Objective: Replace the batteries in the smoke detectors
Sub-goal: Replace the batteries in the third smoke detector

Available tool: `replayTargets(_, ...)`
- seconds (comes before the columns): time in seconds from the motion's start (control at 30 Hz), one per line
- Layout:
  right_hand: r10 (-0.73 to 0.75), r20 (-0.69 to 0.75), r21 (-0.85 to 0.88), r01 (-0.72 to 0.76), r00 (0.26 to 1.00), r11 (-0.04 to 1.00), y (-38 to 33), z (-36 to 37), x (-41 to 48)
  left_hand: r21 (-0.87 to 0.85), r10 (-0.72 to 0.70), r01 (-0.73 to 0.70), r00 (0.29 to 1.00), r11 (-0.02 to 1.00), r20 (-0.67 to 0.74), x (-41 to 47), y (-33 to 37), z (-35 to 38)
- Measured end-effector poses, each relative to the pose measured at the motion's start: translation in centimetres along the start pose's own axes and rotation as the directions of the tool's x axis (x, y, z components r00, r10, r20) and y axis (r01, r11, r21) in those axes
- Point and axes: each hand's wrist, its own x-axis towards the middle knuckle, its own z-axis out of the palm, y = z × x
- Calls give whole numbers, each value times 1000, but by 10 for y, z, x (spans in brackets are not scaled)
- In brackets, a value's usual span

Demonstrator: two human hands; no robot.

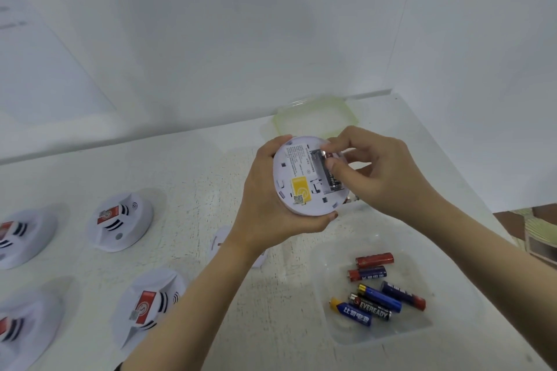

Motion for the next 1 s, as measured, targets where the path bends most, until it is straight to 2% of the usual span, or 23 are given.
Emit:
replayTargets(0.17,-52,-58,-8,51,997,999,3,4,-5,-12,71,-71,997,997,1,3,10,-3)
replayTargets(0.37,-125,-38,-102,120,991,988,4,3,-6,-15,-1,0,999,1000,-46,-3,2,2)
replayTargets(0.53,39,136,43,-46,990,998,10,-11,0,-50,-51,49,998,998,-39,1,-1,-5)
replayTargets(0.63,136,101,90,-145,986,985,17,-22,8,-37,-77,76,997,996,-25,4,-4,-11)
replayTargets(0.67,138,92,-9,-138,986,990,19,-27,13,-31,-81,80,997,996,-19,4,-5,-11)
replayTargets(0.7,132,132,-185,-106,982,977,22,-34,19,-29,-86,85,996,996,-12,4,-6,-12)
replayTargets(0.73,157,222,-386,-62,962,921,25,-40,24,-26,-94,94,996,995,-1,3,-7,-12)
replayTargets(0.77,234,317,-567,-14,919,824,28,-44,29,-20,-100,100,995,995,8,2,-8,-12)
replayTargets(0.83,408,410,-786,88,816,612,30,-45,34,7,-104,104,994,995,18,1,-10,-11)
replayTargets(0.9,470,456,-855,226,756,467,31,-38,36,19,-111,111,993,994,24,1,-10,-11)
replayTargets(0.93,467,474,-857,269,746,441,31,-34,36,19,-114,113,993,993,27,1,-11,-12)
replayTargets(1.0,441,477,-850,271,760,452,31,-30,35,17,-115,114,993,993,30,1,-11,-12)
